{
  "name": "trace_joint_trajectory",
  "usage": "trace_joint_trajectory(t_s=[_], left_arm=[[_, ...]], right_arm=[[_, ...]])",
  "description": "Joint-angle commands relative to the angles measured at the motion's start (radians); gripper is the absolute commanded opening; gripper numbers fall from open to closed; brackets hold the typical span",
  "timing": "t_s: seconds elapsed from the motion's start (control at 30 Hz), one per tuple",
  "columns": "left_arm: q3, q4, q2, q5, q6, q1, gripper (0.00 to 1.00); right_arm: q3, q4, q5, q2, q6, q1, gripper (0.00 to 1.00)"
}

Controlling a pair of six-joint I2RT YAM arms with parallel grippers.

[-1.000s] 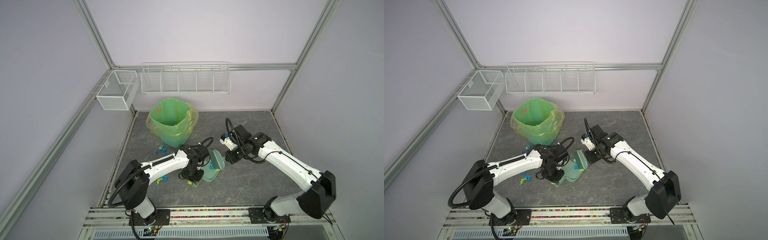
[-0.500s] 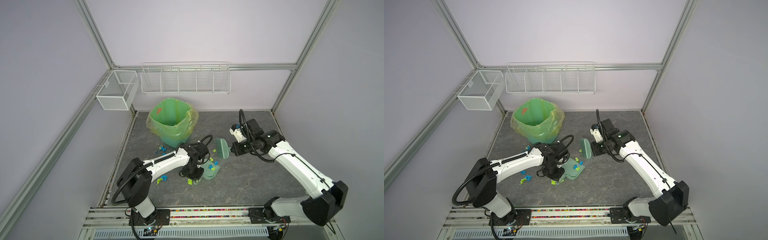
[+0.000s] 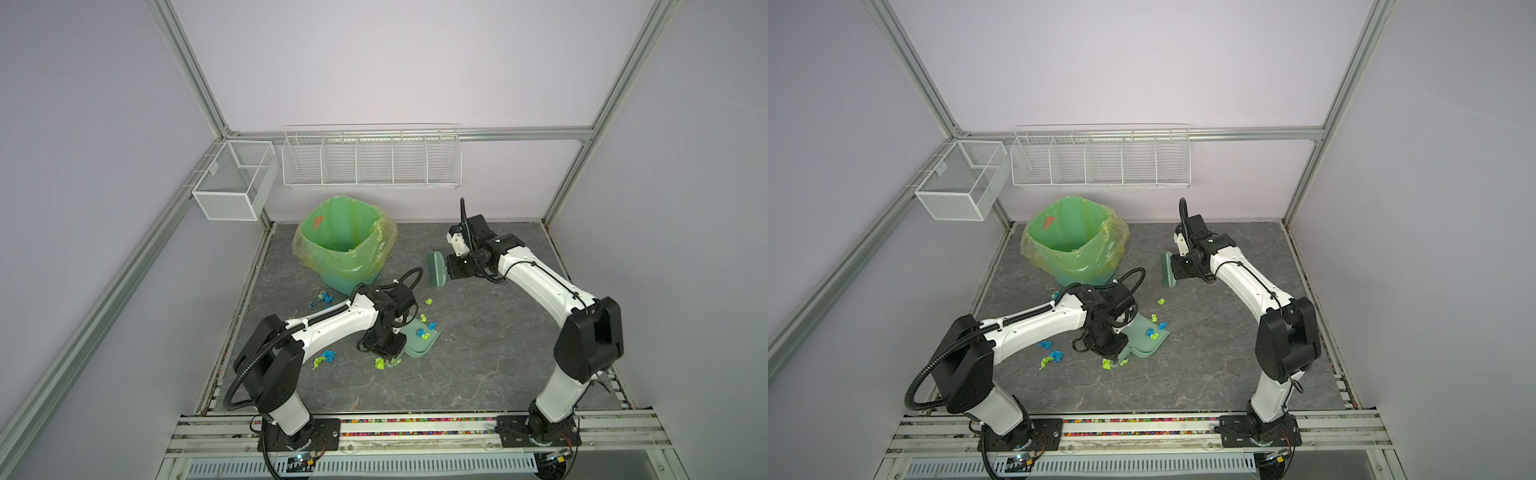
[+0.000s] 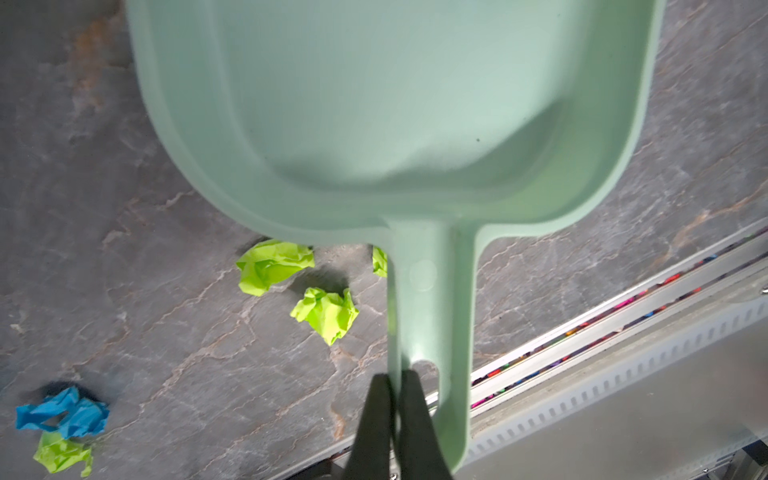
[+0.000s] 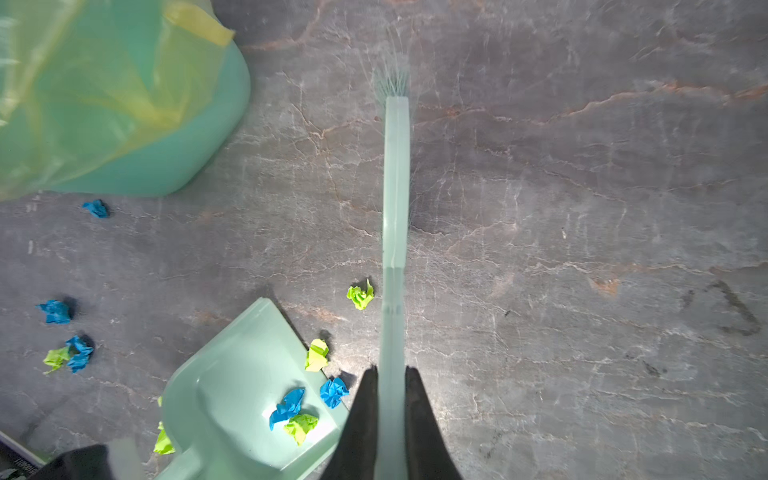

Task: Sweep away the paper scraps from the table
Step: 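Sweep the lime-green and blue scraps into the dustpan with the right brush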

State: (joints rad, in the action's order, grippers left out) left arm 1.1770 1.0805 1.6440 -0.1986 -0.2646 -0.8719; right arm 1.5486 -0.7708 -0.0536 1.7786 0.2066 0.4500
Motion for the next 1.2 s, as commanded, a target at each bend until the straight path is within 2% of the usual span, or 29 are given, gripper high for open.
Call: trace_joint_trajectory(t_s=[0.0,0.33,0.5,0.67,0.73,0.87,1.17], left_arm=[[0.030,0.017,0.023,-0.014,0.022,0.013,0.00],[0.033,0.006,0.044,-0.015,0.037,0.031,0.00],[0.033,0.007,0.045,-0.013,0.044,0.041,0.00],[0.039,0.009,0.052,-0.007,0.049,0.047,0.00],[0.039,0.007,0.053,-0.006,0.049,0.049,0.00],[0.038,0.005,0.054,-0.004,0.049,0.051,0.00],[0.037,0.005,0.050,0.003,0.053,0.051,0.00]], right_arm=[[-0.026,-0.001,0.015,-0.015,0.004,0.045,0.07],[-0.244,-0.025,0.032,-0.177,0.071,0.181,0.07],[-0.338,-0.019,-0.025,-0.296,0.106,0.245,0.07],[-0.389,0.000,-0.087,-0.428,0.139,0.261,0.07],[-0.392,-0.011,-0.068,-0.478,0.145,0.261,0.07],[-0.366,-0.070,0.063,-0.518,0.134,0.255,0.07],[-0.340,-0.094,0.172,-0.457,0.139,0.207,0.07]])
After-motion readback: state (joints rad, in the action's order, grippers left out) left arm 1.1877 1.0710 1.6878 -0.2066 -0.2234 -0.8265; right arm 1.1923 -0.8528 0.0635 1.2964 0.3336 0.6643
